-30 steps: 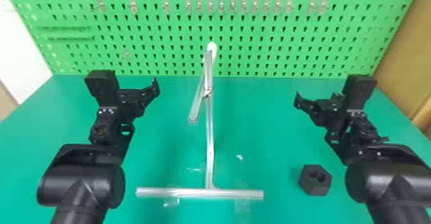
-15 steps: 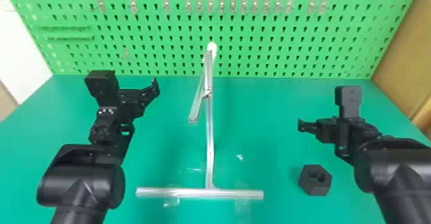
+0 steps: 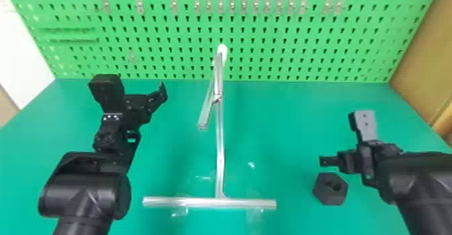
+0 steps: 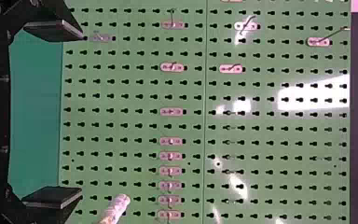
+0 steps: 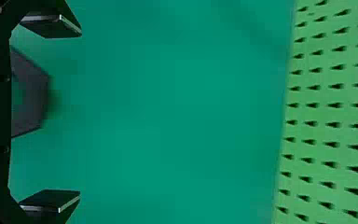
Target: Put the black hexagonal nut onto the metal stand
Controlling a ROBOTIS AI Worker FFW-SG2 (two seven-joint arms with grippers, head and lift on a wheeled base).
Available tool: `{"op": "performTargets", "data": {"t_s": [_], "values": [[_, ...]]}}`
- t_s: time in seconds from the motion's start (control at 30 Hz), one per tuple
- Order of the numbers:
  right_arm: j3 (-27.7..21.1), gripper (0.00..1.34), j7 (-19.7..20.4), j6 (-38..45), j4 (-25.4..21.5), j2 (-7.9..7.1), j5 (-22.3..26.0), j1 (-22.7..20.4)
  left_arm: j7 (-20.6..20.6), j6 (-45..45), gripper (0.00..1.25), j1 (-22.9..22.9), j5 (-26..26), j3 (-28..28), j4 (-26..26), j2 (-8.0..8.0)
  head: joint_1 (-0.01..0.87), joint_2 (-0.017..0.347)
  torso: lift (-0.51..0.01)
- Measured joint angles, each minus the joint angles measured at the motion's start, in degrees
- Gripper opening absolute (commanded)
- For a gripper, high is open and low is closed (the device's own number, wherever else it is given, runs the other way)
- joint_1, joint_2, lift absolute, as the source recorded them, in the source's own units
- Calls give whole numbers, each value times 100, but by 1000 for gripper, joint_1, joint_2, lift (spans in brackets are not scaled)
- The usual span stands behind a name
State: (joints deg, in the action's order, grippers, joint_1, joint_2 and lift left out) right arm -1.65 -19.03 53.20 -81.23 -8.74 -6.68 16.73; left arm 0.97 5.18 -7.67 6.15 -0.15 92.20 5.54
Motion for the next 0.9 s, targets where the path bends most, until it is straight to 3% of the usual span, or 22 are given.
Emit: {"op": "performTargets", "data": {"t_s": [0.4,0.9], "values": [[-225,1252,-290,-135,479,-3,109,-59,0,0,1134,8,1,8,0,0,693,81,-1],[-378,1252,-364,-375,757,-77,46,-22,0,-17,1134,11,27,15,0,0,693,81,-1]]}}
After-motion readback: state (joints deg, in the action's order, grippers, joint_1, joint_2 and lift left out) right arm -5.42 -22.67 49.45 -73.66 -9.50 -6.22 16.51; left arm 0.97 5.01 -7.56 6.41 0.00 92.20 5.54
